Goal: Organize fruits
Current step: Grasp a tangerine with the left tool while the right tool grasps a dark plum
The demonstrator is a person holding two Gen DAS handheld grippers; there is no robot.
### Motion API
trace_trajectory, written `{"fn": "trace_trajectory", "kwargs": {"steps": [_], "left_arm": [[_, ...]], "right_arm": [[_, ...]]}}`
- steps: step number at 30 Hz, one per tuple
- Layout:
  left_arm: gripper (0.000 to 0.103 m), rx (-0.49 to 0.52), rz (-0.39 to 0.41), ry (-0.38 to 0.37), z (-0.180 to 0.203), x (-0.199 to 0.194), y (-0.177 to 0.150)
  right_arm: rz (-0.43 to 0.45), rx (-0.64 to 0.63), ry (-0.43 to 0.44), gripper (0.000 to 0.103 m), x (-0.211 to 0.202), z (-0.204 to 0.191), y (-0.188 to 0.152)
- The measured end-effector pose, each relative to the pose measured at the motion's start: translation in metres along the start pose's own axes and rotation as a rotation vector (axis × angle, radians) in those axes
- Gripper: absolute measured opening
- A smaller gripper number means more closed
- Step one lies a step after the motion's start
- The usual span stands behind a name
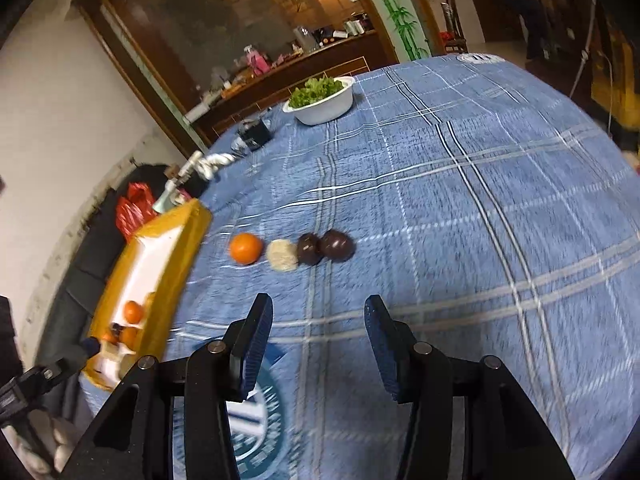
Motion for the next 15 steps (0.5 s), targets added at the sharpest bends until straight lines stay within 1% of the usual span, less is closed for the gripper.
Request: {"fn": "trace_trajectory", "kwargs": {"steps": [3,5,8,10,11,12,13,15], "left_arm": [[0.083,0.036,-0.012,-0.011,0.007,0.012,0.0],[0.083,0.059,-0.021,-0.014,0.013,0.021,0.001],[0.083,0.073,-0.043,-0.024,0.019,0.035,0.001],[0.083,0.073,-0.06,-0.025,0.021,0.044,0.0],[0.083,0.072,-0.064,-0.026,0.022,0.046,0.0],[0.083,0.072,-0.07,-0.026,0.023,0.049,-0.001],[0.083,0.074,-0.073,-0.025,0.023,0.05,-0.001],[0.083,0.076,-0.076,-0.022,0.023,0.05,-0.003]], "right_arm": [[-0.017,-0.035,-0.025,0.053,0.018,0.003,0.011],[-0.022,-0.036,-0.035,0.053,0.03,0.007,0.021],[-0.028,-0.003,-0.013,0.052,0.047,0.01,0.036],[-0.034,0.015,0.009,0.047,0.059,0.01,0.044],[-0.043,0.02,0.014,0.041,0.066,0.008,0.048],[-0.049,0.018,0.013,0.038,0.071,0.006,0.05],[-0.056,0.008,0.013,0.036,0.076,0.004,0.051],[-0.095,-0.031,0.03,0.028,0.083,-0.005,0.045]]}}
Point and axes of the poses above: each gripper's, at about its wrist camera, not at the fingertips, and x roughly the way its jaws point, z to its right, y to its top, the point moved 7 cm from there along x, roughly the way its jaws point, and after that the axes turned 9 degrees about -y, right-handed, at the moved point
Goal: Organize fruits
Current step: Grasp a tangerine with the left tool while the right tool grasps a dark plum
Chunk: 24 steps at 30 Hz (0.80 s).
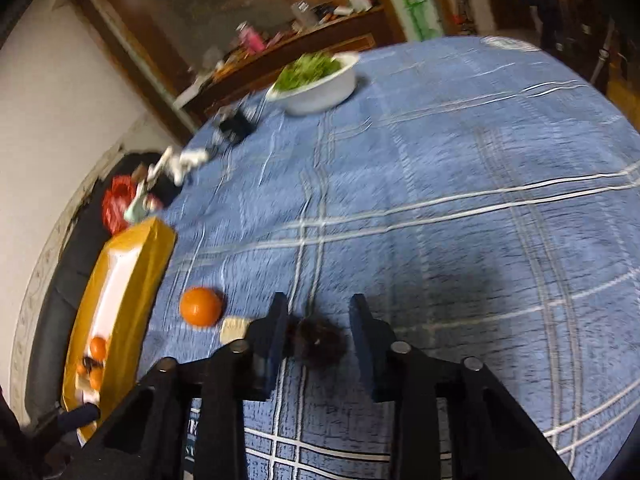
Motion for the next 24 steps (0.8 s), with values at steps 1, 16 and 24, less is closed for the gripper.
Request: {"fn": "trace_trajectory", "kwargs": {"steps": [1,16,24], "left_arm": [[0.083,-0.001,0.0,0.003,-0.001,-0.001,0.0],[0.083,-0.019,-0.001,0.019,-0.006,0.005,0.0],[0.083,-0.011,-0.008,0.04,-0.005,0.016,0.008]], "right_arm": [[-0.008,-0.014,0.007,0.028,-0.002,-0.003,-0.004],[-0.007,-0.139,0.07,0.031,-0.04,-0.016,-0.055],[0.058,-0.236,-0.012,0.046,-0.028,-0.029,-0.054]]}}
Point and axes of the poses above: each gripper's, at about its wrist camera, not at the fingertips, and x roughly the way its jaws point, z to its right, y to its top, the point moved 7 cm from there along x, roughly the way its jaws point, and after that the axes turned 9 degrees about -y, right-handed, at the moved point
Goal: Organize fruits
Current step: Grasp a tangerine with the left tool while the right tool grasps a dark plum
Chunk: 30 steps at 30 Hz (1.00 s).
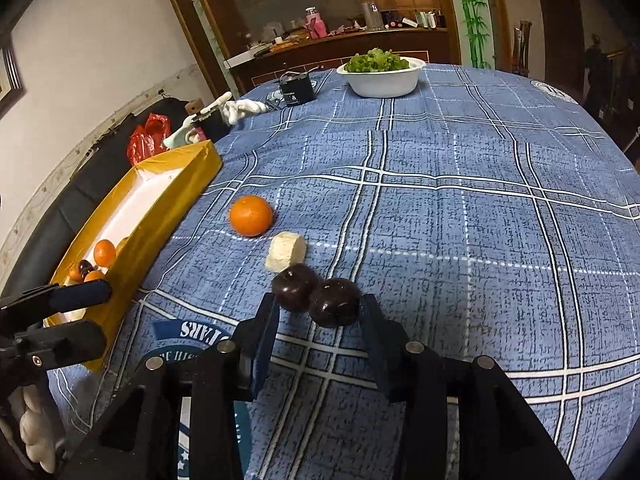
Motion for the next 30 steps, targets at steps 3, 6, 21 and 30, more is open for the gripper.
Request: {"fn": "trace_trajectory", "kwargs": {"steps": [3,6,21,30], "left_arm": [[0.083,0.01,-0.005,0.004,0.004,0.007,0.004],[0.083,-0.002,-0.006,-0.016,0.008,0.012,0.01],[0.068,-0.086,-0.039,0.06,-0.028,0.065,0.072],[0.033,-0.017,-0.09,0.152,-0.034,0.107,0.07]], "right_arm": [[0.007,0.005,-0.007,0.046,0.002,0.006,0.003],[-0.001,-0.003,-0.007,0.044,0.006,0.007,0.008],[-0.007,0.001,-0.007,0.025,-0.001,0.015,0.004],[-0.012,-0.021,-0.002,0.026,0.003,0.008,0.002]]}}
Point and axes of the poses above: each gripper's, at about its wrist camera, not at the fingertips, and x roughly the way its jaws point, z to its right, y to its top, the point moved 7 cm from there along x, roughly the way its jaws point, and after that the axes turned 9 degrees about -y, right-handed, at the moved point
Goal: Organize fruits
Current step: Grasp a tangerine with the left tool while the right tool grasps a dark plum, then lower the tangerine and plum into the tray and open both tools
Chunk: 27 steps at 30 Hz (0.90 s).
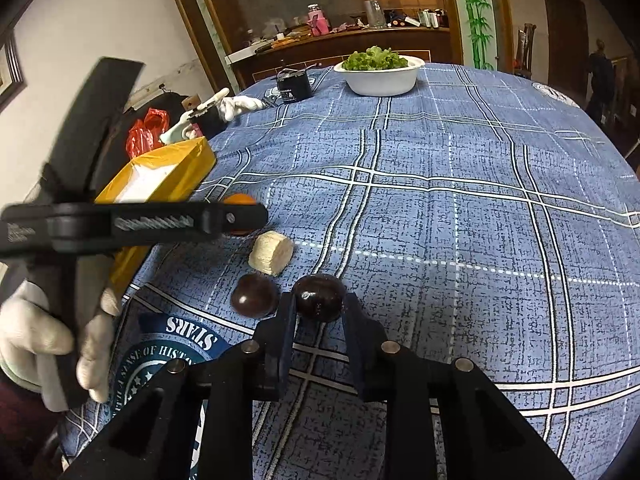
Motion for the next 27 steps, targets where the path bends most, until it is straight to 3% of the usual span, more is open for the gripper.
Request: {"fn": "trace_trajectory", "kwargs": {"steps": [6,15,19,24,27], "left_arm": [[0.033,-0.048,0.038,-0.035,-0.004,-0.018,-0.007],[0.033,-0.151,0.178,-0.092,-0.024,-0.095,-0.028],[0.033,-0.185,0.23,-0.029,-0.051,-0.121,-0.048],[0.033,-0.263,0.281,0.015,-0.097,-0.152,-0.065],[0.033,-0.307,0.315,0.02,-0.121,-0.167,-0.068]], "right_arm": [[-0.001,-0.008,0.001,0.024,-0.001,-0.001,0.0],[0.014,0.029,0.009,0.023,-0.004,0.006,0.001],[0.035,0.056,0.013,0.023,-0.009,0.01,0.001],[0.045,0.179,0.15,0.023,-0.032,0.004,0.001],[0.045,0.167,0.182,0.023,-0.047,-0.02,0.003]]}}
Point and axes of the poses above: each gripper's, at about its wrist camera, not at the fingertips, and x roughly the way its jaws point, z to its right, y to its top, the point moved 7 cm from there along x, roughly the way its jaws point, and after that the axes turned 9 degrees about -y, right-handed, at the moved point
